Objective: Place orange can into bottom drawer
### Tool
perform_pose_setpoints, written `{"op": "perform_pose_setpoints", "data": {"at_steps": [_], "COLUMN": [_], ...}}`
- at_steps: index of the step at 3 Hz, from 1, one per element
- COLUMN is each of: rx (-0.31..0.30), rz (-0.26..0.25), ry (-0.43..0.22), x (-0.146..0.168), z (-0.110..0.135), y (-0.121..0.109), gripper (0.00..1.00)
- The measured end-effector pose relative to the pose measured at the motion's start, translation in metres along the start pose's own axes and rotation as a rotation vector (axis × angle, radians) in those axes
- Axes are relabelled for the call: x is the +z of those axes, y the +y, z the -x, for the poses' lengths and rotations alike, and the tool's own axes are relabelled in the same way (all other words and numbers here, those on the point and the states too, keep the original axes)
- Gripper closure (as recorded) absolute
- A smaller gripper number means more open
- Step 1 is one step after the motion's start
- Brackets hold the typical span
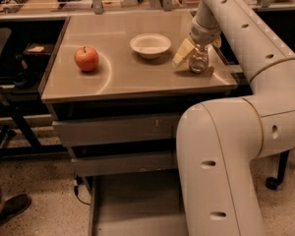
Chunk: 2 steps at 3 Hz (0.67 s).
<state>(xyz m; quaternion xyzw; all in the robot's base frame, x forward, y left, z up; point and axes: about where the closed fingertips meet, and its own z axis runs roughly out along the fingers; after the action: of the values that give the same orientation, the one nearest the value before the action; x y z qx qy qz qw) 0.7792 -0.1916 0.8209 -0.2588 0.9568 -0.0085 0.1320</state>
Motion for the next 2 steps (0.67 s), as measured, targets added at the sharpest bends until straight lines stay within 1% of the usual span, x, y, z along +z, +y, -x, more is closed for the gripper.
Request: {"op": "perform_pose_setpoints", "data": {"at_steps": [1,2], "rx": [-0.019,-0.02], "rz": [0.023,0.024], "ry": [0.009,0.009], "x": [0.0104,0.0111], "z": [-0.0038,-0.0036], "y": [-0.0002,0.0], "gripper": [0.0,0.18]}}
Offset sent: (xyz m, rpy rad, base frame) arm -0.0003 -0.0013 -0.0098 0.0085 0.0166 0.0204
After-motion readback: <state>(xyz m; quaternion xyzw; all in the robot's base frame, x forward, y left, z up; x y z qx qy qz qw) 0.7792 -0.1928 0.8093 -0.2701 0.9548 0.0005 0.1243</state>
